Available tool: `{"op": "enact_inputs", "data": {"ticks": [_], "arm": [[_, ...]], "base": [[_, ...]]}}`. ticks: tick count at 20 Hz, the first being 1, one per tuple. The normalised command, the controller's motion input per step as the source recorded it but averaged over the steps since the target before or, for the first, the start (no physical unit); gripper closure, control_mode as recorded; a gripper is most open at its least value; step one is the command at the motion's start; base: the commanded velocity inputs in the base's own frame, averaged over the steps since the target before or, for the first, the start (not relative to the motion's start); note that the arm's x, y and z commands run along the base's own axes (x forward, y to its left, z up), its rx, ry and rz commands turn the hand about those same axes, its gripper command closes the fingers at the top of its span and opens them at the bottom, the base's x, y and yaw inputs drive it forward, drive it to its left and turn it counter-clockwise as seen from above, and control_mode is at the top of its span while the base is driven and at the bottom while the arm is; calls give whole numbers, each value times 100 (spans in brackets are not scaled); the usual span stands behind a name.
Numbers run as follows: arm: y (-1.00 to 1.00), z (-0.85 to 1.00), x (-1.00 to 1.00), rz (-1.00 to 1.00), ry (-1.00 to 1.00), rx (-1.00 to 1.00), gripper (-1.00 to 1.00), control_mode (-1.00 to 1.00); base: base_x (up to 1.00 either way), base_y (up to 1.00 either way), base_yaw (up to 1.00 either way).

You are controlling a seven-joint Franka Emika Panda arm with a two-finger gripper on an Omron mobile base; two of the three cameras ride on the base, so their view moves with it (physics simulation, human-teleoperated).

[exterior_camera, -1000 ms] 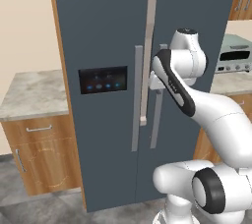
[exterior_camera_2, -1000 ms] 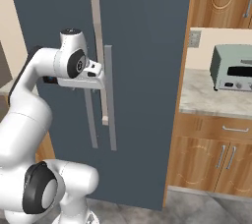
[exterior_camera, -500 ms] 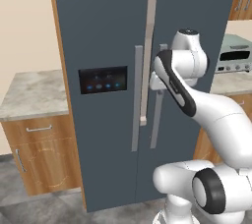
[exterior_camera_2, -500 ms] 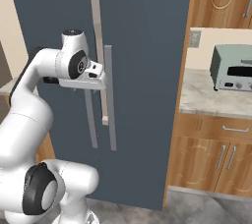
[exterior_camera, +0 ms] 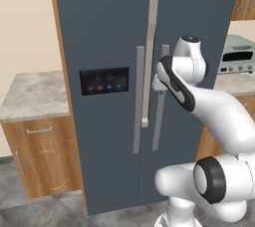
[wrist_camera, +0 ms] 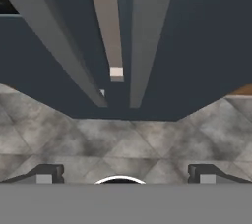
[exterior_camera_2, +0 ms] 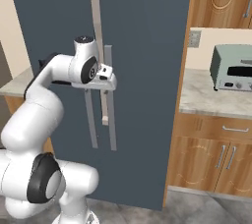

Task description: Retrieve the sausage and cheese from the fridge and place them on the cutting board on the counter.

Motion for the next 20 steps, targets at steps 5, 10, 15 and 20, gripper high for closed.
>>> {"op": "enact_inputs", "data": {"ticks": [5,10,15,20], "arm": [[-6,-19,57,-4,-10,0,-100,-100],[-13,-31,17,-20,-29,0,-100,-100],[-3,-23,29,-20,-9,0,-100,-100],[0,-22,37,4,-1,0,-100,-100]], "base": [[0,0,0],[0,0,0],[0,0,0],[0,0,0]]}}
